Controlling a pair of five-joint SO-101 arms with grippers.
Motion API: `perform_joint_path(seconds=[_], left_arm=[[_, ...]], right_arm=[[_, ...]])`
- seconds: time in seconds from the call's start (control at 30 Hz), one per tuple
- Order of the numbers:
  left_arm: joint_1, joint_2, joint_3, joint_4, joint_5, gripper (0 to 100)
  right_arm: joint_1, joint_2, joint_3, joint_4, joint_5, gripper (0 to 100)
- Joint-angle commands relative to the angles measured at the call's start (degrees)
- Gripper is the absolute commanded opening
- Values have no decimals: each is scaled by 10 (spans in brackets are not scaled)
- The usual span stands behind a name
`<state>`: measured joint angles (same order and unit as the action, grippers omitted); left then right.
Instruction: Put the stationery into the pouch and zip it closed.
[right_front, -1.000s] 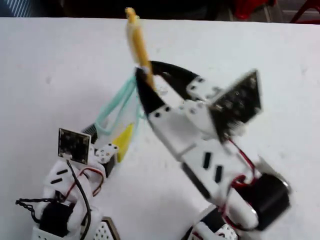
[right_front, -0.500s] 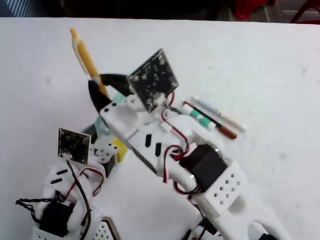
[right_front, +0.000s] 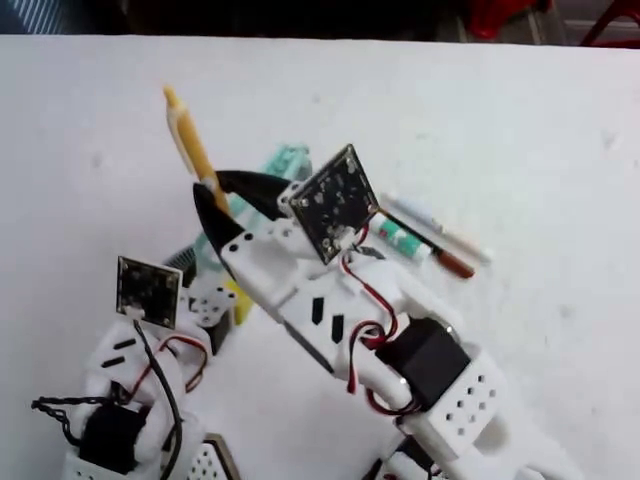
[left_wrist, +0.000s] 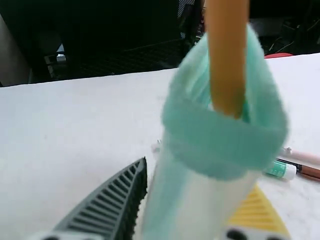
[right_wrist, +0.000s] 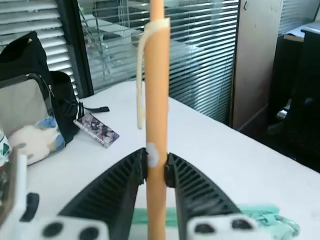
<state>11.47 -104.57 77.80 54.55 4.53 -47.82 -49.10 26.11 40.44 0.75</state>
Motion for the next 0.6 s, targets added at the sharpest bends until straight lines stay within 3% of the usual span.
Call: perform_joint_path(seconds=[0.0, 0.13, 0.37, 0.57], left_arm=[[-4, 5, 1, -14, 5, 241], [-4, 5, 1, -14, 5, 241], [-4, 5, 1, -14, 5, 241], [-4, 5, 1, -14, 6, 241]], right_arm=[[0, -13, -5, 7, 0, 134], [0, -15, -5, 7, 0, 224], [2, -12, -76, 62, 1, 223], [73, -12, -143, 117, 1, 223]])
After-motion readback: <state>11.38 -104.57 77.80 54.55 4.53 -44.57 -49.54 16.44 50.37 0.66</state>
